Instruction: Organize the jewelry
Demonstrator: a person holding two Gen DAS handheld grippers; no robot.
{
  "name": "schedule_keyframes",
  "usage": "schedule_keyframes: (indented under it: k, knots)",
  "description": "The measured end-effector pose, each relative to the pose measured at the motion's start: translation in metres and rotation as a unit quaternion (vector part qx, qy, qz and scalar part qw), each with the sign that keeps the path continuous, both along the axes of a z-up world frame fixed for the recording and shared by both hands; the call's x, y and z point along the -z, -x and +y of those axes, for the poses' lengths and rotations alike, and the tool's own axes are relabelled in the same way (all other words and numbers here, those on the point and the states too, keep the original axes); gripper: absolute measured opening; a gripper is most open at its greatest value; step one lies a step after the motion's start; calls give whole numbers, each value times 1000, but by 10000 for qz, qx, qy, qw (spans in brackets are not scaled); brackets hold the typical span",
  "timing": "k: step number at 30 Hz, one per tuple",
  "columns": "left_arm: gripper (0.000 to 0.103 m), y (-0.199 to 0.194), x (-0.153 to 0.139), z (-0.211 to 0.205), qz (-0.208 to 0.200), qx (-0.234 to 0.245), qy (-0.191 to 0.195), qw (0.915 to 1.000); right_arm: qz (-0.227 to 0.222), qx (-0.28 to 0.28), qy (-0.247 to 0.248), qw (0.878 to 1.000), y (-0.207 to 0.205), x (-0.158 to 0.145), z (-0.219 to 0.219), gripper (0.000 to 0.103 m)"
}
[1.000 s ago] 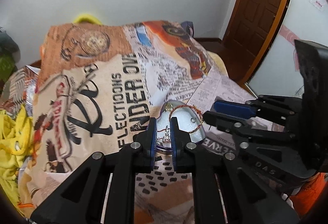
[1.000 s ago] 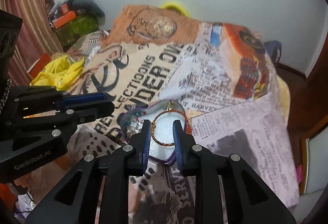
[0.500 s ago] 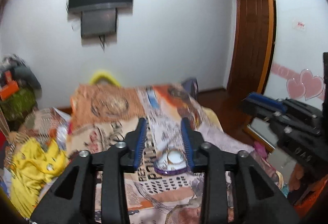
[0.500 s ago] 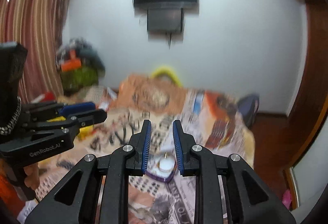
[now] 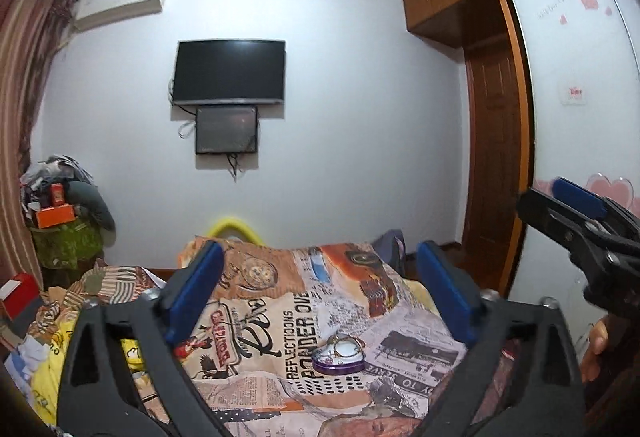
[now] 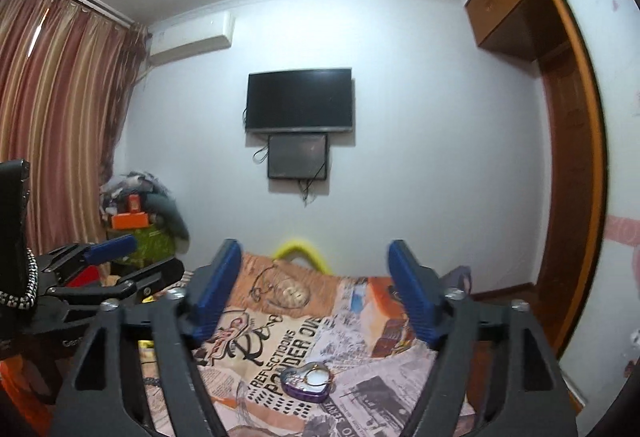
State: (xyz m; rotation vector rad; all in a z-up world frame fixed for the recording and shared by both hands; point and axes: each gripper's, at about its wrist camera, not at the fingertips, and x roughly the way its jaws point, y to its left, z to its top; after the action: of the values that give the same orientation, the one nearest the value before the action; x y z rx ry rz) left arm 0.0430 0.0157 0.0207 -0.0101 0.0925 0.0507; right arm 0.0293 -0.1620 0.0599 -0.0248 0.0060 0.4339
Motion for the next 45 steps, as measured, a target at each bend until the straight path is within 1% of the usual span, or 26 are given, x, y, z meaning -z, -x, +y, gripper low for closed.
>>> schedule_keyframes:
  k: [1,3,5,11,14,21,33,45]
  knots:
    - [100,5,0,0,-37,-46,-11,10000,-33,57,-24,10000,2,0,0,94]
    - [101,11,1,-2,-63,-112,-31,9999,-67,138,-73,9999,6,0,1,103]
    - [101,17,1,-3,-97,-120,-39,9999,-63,186,-137,9997,7,0,0,103]
    - [101,25,2,-6,-152,-101,-18,9998,64,191,-66,9998,6,0,3,103]
    - [102,28,2,-7,-147,-103,-33,9998,85,192,-66,9998,11,4,-3,103]
    - [102,29,3,-10,-102,-93,-50,9999,234,154,-73,9996,14,13,-11,103]
    - [102,26,4,-11,-4,-101,-65,9999,320,178,-45,9993,16,11,-14,103]
    - [102,23,4,-5,63,-123,66,9999,352,175,-38,9992,16,9,-16,103]
